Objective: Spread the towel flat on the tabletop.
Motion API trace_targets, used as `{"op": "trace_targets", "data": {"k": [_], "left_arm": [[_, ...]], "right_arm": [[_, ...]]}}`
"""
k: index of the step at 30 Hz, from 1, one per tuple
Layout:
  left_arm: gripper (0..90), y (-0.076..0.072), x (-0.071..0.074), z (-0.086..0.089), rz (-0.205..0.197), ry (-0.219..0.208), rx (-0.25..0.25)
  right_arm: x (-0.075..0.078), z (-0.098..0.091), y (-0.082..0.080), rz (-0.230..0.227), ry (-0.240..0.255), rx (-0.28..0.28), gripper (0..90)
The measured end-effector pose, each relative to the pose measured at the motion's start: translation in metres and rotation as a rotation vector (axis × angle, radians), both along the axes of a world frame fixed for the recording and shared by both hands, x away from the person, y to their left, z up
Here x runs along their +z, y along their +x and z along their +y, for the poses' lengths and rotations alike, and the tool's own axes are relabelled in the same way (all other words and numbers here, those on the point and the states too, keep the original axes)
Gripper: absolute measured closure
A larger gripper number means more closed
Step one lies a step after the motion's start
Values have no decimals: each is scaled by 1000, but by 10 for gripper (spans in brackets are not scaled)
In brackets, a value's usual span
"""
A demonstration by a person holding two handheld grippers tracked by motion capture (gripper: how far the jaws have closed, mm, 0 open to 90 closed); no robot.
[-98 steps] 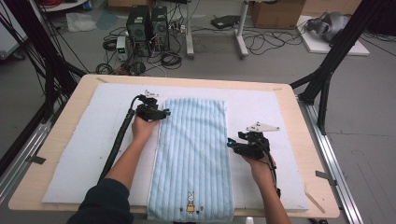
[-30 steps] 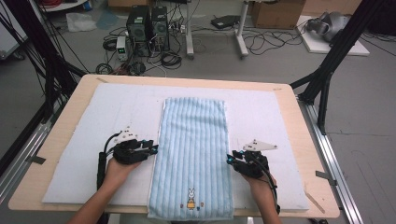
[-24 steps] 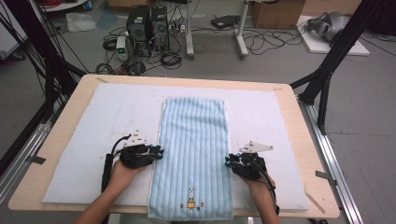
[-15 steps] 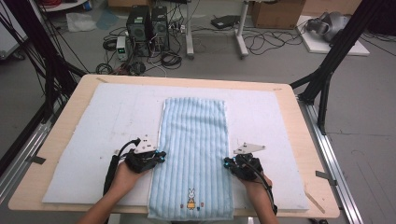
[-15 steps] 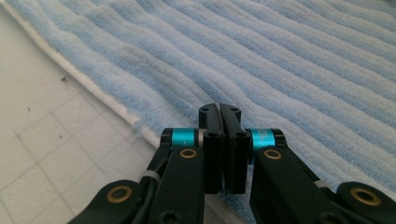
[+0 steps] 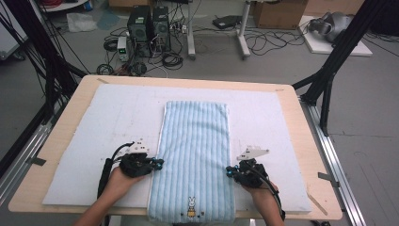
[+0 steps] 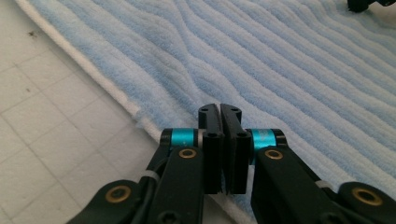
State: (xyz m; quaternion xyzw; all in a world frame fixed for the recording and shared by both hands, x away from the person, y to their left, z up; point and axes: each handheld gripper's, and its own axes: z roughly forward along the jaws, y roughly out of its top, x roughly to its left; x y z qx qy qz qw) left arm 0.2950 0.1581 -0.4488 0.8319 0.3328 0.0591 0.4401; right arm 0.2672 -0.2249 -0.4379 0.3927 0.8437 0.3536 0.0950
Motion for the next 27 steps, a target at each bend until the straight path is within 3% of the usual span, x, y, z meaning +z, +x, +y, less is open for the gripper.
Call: {"op": "trace_targets", "data": {"k": [3, 6, 8, 9, 12, 14, 17, 19, 21, 23, 26, 27], "left_arm": [[601, 2, 2, 3, -33, -44, 52], [570, 5, 4, 7, -77, -91, 86], [571, 7, 5, 8, -106, -102, 105], [572, 9, 5, 8, -127, -84, 115], [604, 18, 1, 5, -107, -68, 122], [641, 22, -2, 0, -75, -22, 124], [673, 22, -3, -5, -77, 30, 106], [724, 20, -2, -7, -94, 57, 110], [835, 18, -2, -8, -101, 68, 102], [874, 17, -2, -8, -97, 67, 94], [878, 16, -2, -4, -75, 47, 88], [872, 17, -1, -3, -78, 45, 88]], "right_arm": [[4, -3, -2, -50, 53, -30, 732], [8, -5, 1, -102, 84, -86, 691], [6, -6, 5, -119, 99, -120, 690], [5, -6, 7, -125, 93, -130, 692], [1, -2, 14, -118, 79, -137, 692], [-3, 3, 17, -103, 57, -132, 692], [-7, 8, 18, -102, -4, -132, 708], [-6, 7, 19, -106, -28, -134, 786], [-6, 6, 19, -102, -32, -126, 867], [-4, 6, 17, -104, -53, -114, 882], [-4, 6, 18, -102, -50, -115, 873], [-4, 5, 17, -105, -47, -122, 800]]}}
